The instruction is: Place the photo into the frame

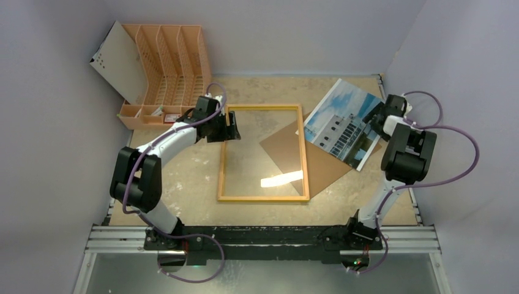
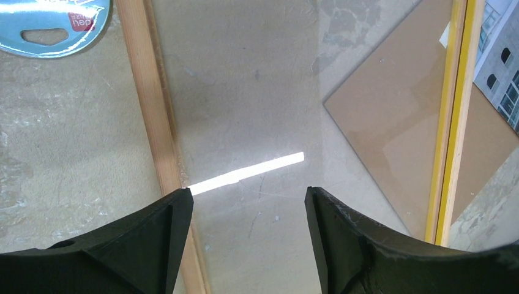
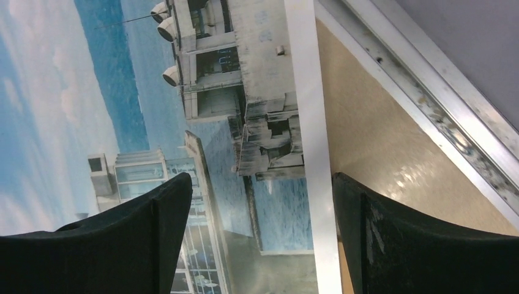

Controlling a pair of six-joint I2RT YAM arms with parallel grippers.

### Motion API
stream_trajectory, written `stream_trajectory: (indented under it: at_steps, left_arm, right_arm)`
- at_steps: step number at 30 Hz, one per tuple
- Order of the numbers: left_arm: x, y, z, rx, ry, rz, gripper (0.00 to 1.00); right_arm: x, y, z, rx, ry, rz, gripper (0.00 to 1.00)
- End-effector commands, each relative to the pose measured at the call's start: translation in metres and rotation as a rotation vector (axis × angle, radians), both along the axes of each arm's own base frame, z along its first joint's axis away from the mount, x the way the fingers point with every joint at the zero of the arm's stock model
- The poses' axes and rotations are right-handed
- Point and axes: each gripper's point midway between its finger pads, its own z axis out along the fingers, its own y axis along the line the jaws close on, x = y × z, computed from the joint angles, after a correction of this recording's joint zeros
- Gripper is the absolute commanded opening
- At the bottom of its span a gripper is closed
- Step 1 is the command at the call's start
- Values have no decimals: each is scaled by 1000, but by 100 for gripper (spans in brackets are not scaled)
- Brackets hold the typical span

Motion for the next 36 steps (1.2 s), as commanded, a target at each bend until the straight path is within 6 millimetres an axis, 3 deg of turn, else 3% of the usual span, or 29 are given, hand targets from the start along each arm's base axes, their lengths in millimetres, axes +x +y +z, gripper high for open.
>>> stream_trajectory:
  at_steps: [1, 7, 16, 24, 36]
  left_arm:
    - [2, 1, 4, -1, -20, -17, 71]
    - [4, 1, 13, -8, -36, -15, 72]
    - [6, -1, 20, -20, -46, -6, 72]
    - [4, 1, 18, -13, -32, 3, 72]
    - [2, -1, 17, -27, -23, -4, 72]
  right_arm:
    - [8, 21, -14, 101, -26, 116, 86]
    - [4, 36, -18, 189, -42, 138, 85]
    - [11, 81, 26, 378, -309, 320, 81]
    - [7, 115, 40, 523, -440, 441, 80]
    - [4, 138, 49, 600, -541, 581, 60]
